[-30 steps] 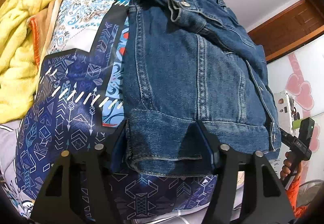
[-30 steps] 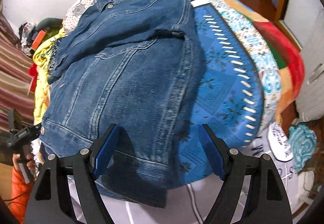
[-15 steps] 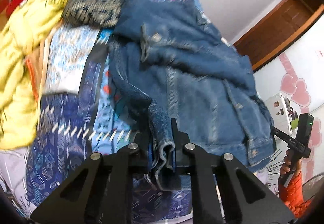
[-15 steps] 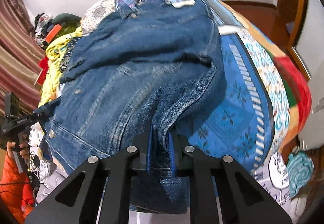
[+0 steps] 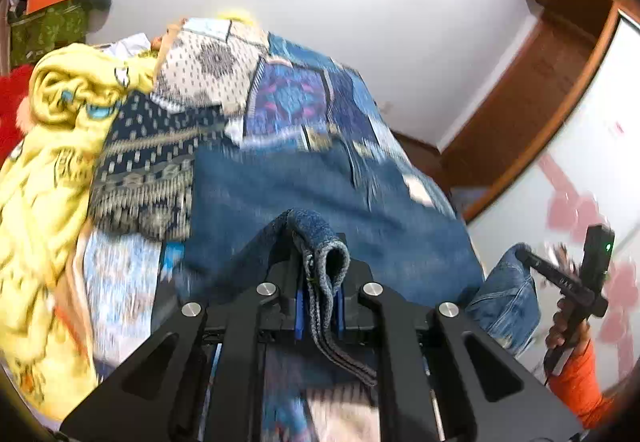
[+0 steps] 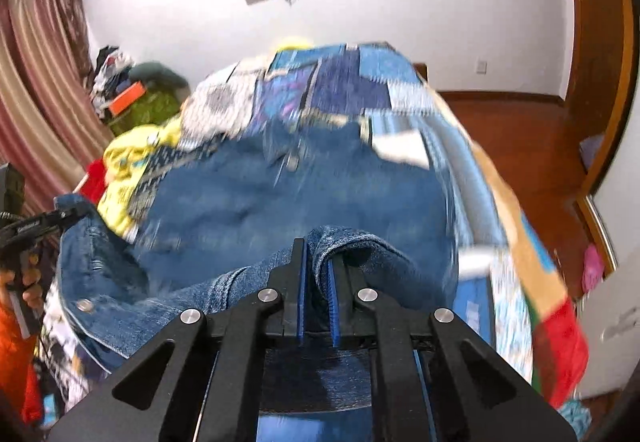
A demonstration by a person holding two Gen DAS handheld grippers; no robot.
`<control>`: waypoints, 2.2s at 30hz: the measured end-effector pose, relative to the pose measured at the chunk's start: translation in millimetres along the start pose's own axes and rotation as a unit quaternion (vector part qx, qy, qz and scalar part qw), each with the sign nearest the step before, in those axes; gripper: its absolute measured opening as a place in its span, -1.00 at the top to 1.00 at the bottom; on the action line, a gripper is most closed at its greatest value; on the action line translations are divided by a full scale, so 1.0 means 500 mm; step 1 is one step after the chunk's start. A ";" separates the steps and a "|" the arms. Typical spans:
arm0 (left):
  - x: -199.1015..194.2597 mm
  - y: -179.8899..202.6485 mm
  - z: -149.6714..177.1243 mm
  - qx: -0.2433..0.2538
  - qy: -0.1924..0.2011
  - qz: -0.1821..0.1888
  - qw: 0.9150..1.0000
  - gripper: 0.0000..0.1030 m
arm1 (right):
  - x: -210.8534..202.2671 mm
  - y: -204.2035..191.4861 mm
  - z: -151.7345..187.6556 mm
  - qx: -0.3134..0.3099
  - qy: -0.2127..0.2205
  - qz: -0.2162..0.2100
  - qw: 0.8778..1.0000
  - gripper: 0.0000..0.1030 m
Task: Fold large clothes
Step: 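Grasp the jacket hem with the left gripper while the right gripper grasps the hem, then lift the hem with both grippers and fold it over toward the collar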
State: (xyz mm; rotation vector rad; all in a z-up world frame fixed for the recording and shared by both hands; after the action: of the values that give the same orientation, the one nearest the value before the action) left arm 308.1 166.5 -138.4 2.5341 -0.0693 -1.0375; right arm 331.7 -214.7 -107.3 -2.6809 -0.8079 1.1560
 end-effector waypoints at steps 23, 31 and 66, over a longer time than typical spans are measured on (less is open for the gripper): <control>0.420 -0.097 -0.064 0.003 -0.097 -0.135 0.986 0.75 | 0.266 0.258 -0.067 0.075 -0.099 0.012 0.992 0.86; 0.386 -0.039 -0.069 0.076 -0.109 -0.187 0.973 0.59 | 0.131 0.296 -0.079 0.027 -0.077 0.152 0.985 0.33; 0.413 -0.043 -0.081 0.158 -0.143 -0.164 0.963 -0.55 | 0.314 0.070 -0.068 -0.091 -0.153 0.087 0.980 -0.19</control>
State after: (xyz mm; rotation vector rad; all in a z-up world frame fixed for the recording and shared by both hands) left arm 483.1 160.0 -257.2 2.7139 0.1192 -1.6361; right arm 459.7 -160.3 -194.9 -2.8064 -0.7620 1.6439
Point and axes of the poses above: each gripper's, at about its wrist camera, not at the fingertips, and x roughly the way its jaws point, y to its right, z to its underside, the point moved 3 cm from there along x, roughly the way its jaws point, and after that the axes turned 7 degrees about -z, right-handed, at the moved point
